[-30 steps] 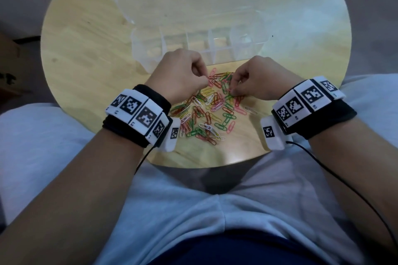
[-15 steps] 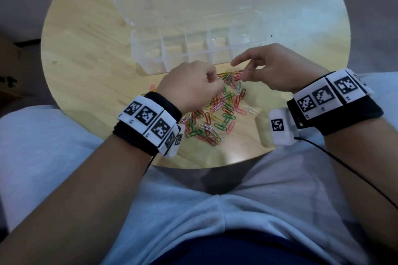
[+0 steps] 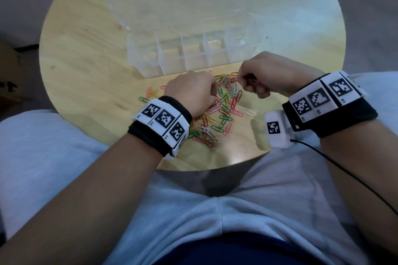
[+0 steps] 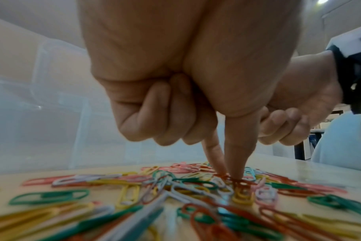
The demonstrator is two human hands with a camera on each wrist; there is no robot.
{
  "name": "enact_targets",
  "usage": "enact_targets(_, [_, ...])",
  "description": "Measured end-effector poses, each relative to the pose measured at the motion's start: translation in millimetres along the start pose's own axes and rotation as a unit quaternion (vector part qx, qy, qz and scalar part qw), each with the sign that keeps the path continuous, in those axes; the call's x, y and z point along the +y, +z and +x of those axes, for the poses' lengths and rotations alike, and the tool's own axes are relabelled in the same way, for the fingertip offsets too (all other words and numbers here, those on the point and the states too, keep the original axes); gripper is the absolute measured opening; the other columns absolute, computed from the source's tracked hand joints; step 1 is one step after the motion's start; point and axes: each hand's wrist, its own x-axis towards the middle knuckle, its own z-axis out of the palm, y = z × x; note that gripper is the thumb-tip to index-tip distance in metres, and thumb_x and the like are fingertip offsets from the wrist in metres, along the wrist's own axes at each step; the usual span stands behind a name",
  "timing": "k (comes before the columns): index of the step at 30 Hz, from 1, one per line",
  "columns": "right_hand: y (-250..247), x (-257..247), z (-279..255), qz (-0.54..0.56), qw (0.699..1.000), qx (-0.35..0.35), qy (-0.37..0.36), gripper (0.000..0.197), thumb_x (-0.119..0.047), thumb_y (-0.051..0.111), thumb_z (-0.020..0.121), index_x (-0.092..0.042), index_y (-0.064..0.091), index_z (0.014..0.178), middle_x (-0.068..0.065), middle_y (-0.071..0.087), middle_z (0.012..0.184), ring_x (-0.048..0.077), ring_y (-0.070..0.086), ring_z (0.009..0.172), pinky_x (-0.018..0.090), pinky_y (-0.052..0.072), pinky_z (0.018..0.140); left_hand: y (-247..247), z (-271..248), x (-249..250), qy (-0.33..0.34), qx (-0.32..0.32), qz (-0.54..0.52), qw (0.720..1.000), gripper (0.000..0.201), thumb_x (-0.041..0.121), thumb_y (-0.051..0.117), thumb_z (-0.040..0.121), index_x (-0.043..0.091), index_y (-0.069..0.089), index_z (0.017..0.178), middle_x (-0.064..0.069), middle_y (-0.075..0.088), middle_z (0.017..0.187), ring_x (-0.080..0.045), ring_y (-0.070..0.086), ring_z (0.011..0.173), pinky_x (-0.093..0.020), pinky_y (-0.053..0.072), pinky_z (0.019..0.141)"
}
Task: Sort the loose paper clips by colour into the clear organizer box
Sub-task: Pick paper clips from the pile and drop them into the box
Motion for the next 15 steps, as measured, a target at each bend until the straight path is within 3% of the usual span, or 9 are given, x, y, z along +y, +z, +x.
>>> enact_targets(4, [3.1, 1.8, 3.0, -0.037, 0.999, 0.012, 0.000, 0.025, -0.012, 0.046, 0.084, -0.009, 0.051, 0.060, 0.011, 0.043, 0.061, 0.020, 0.029, 0.049, 0.027, 0.026, 0.047, -0.1, 2.1, -1.3, 0.007, 0.012, -0.005, 1.000, 0.017, 0.041, 0.060, 0.086, 0.038, 0.063, 0.102, 0.004, 0.065, 0.109, -0.025, 0.060, 0.103, -0.031, 0.039, 0.071])
enact_targets(8, [2.7, 4.9, 7.3, -0.095, 0.995, 0.032, -0.021, 0.032, -0.018, 0.051, 0.091, -0.013, 0.049, 0.059, 0.008, 0.045, 0.063, 0.022, 0.040, 0.055, 0.030, 0.037, 0.052, 0.2, 3.5, -0.2, 0.007, 0.003, -0.003, 1.000, 0.014, 0.043, 0.061, 0.087, 0.037, 0.066, 0.099, 0.007, 0.066, 0.109, -0.022, 0.060, 0.097, -0.031, 0.041, 0.070])
enact_targets(12, [2.7, 8.3, 11.4, -0.118, 0.991, 0.055, -0.034, 0.029, -0.024, 0.058, 0.092, -0.012, 0.061, 0.066, 0.002, 0.055, 0.064, 0.015, 0.050, 0.058, 0.031, 0.042, 0.059, -0.1, 3.4, 2.4, -0.005, -0.004, -0.001, 1.000, 0.011, 0.043, 0.063, 0.087, 0.033, 0.065, 0.091, 0.006, 0.065, 0.099, -0.021, 0.057, 0.087, -0.032, 0.039, 0.068])
enact_targets(15, [4.8, 10.1, 13.3, -0.104, 0.992, 0.049, -0.042, 0.021, -0.015, 0.055, 0.091, -0.010, 0.070, 0.077, 0.001, 0.060, 0.067, 0.016, 0.054, 0.066, 0.032, 0.045, 0.064, 1.0, 3.8, 2.7, -0.012, -0.019, 0.005, 1.000, 0.015, 0.044, 0.063, 0.084, 0.030, 0.062, 0.088, 0.004, 0.065, 0.097, -0.024, 0.061, 0.090, -0.033, 0.040, 0.068])
